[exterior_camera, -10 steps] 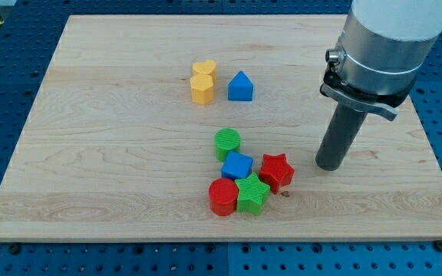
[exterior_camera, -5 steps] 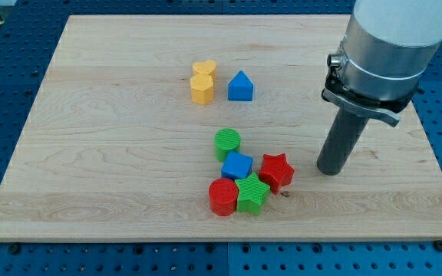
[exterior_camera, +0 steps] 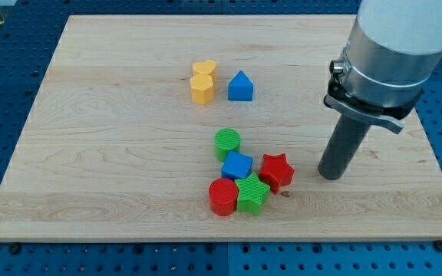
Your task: Point your arm at blue triangle
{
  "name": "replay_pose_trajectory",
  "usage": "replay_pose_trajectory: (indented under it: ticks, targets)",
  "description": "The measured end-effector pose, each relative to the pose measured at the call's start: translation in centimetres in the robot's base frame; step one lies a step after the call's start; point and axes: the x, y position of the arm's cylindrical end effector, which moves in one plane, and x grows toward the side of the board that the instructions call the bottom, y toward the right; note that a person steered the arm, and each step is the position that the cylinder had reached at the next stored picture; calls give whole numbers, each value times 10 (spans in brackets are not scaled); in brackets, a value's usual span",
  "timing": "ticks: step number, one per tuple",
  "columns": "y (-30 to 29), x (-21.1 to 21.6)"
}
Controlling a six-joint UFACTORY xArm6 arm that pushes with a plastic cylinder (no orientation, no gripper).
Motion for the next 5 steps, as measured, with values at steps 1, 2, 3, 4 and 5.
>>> replay_pose_trajectory:
  ticks: [1,2,3,4,5]
  targets:
    - [-4,-37]
    - [-38,-79]
    - [-64,-101]
    - [-75,-101]
    - [-108,-103]
